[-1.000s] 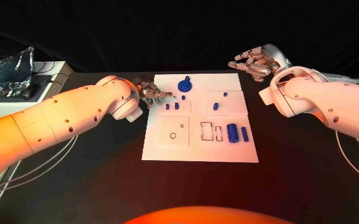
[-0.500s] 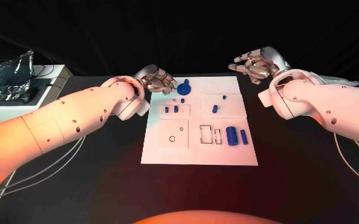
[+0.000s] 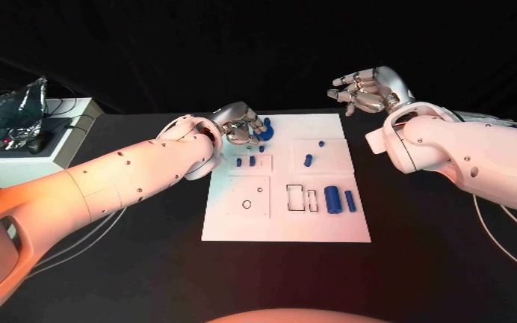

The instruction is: Assemble the parts on the task board

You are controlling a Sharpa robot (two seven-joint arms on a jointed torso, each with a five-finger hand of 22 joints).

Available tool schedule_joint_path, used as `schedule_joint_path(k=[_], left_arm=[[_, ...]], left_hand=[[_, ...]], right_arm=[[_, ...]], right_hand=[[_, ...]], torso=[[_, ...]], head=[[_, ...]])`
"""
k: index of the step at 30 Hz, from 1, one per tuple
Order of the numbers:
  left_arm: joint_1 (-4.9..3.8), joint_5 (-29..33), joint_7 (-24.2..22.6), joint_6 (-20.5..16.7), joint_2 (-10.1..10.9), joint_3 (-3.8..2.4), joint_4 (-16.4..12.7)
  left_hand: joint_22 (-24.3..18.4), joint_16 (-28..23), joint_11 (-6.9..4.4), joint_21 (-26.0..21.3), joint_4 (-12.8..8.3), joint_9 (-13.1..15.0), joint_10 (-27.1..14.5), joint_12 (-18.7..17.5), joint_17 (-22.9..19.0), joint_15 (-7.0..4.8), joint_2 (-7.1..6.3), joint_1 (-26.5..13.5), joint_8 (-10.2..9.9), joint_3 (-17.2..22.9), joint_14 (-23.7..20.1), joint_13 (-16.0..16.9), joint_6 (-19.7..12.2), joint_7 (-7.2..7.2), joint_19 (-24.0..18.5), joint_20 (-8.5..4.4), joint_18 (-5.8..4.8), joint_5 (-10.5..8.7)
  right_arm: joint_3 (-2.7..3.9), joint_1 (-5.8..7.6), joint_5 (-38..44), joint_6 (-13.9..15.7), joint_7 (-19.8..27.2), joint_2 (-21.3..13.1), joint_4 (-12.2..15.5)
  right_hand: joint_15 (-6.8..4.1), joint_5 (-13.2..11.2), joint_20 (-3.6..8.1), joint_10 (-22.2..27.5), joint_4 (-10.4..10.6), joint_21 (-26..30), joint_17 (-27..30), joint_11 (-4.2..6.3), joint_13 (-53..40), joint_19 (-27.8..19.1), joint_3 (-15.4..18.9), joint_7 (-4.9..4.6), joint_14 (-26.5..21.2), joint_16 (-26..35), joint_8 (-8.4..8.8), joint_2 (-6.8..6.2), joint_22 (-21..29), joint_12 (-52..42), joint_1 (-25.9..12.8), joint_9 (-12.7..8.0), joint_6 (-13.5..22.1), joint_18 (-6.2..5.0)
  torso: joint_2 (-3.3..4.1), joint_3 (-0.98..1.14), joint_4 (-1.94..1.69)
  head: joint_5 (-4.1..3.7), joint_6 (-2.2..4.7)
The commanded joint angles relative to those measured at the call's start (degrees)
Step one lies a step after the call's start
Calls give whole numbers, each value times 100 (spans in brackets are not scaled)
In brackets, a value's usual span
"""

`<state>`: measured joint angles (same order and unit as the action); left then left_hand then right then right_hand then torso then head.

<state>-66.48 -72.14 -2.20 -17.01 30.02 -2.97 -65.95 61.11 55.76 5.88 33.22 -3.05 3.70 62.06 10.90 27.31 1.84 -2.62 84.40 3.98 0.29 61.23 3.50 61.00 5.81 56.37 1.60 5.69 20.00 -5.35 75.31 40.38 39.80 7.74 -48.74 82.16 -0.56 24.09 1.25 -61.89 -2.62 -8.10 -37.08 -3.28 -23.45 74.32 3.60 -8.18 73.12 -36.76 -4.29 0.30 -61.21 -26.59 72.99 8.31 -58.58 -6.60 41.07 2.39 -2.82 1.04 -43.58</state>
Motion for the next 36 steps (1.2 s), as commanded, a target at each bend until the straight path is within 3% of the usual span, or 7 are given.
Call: schedule_joint_path(k=[1,3,8,18,24,27,36], left_arm=[[-17,-839,143,132,-51,12,36],[-18,-960,177,163,-78,18,47],[-21,-1155,281,269,-154,28,72],[-25,-1331,548,582,-252,65,198],[-25,-1359,576,640,-346,117,354],[-25,-1356,561,647,-389,135,409],[-24,-1317,532,667,-453,164,482]], left_hand=[[180,349,-11,152,66,8,44,-47,84,-5,-48,-73,-21,2,-39,9,35,6,7,-3,69,-7],[278,549,-13,231,122,10,75,-43,101,-10,-104,-128,-20,-24,-39,9,60,-7,7,4,74,-8],[516,936,-39,393,212,9,133,-50,-3,-15,-152,-106,-24,-2,-73,8,122,-26,-11,16,116,-10],[751,1295,2,493,298,8,100,-185,-274,15,-183,-80,-27,93,-130,10,184,9,-15,53,184,-18],[848,1397,1,522,275,5,131,-244,-394,8,-156,-14,-33,254,-141,5,197,50,-15,63,213,-10],[882,1437,-11,541,269,6,166,-255,-419,1,-149,-8,-32,311,-123,5,204,49,-7,63,223,-6],[1001,1581,-42,601,242,6,278,-310,-481,-21,-157,-39,-33,466,-77,7,242,34,17,58,244,-10]], right_arm=[[0,-1,-383,62,521,14,-9],[0,-1,-446,54,570,21,-18],[0,-1,-545,18,650,46,-29],[0,-1,-584,-8,685,44,-18],[-1,-1,-587,-60,685,45,-16],[-1,-1,-599,-92,702,55,-16],[-1,-1,-619,-135,723,65,-13]], right_hand=[[102,12,-101,17,-60,373,261,-123,561,-211,-21,-70,-118,584,21,-9,431,463,91,-27,73,101],[175,4,-205,-34,-48,420,522,-274,1189,-385,-19,-141,-98,1097,4,-16,909,895,56,-43,138,96],[286,32,-297,-66,-54,436,940,-305,2007,-472,-29,-222,-73,1742,21,12,1774,1323,71,-78,220,96],[325,33,-320,-48,-56,412,1239,-347,1991,-369,33,-248,45,2166,23,9,2932,1550,78,-115,263,132],[418,22,-447,55,-71,382,2046,-417,1996,-495,45,-275,324,3066,34,-13,4016,1804,90,-121,267,96],[500,37,-519,42,-61,439,2272,-439,2003,-678,16,-273,73,3297,28,28,4241,1847,91,-121,223,141],[551,31,-590,-5,-67,349,3070,-456,2000,-673,-34,-277,48,3300,41,10,5156,1962,80,-187,212,122]], torso=[[4,5,-1],[2,-2,-13],[-4,5,-4],[-7,3,-7],[3,0,-6],[1,2,-2],[-4,3,-11]], head=[[-20,6],[-33,4],[-12,-16],[-26,-42],[-34,-44],[-36,-56],[-59,-94]])
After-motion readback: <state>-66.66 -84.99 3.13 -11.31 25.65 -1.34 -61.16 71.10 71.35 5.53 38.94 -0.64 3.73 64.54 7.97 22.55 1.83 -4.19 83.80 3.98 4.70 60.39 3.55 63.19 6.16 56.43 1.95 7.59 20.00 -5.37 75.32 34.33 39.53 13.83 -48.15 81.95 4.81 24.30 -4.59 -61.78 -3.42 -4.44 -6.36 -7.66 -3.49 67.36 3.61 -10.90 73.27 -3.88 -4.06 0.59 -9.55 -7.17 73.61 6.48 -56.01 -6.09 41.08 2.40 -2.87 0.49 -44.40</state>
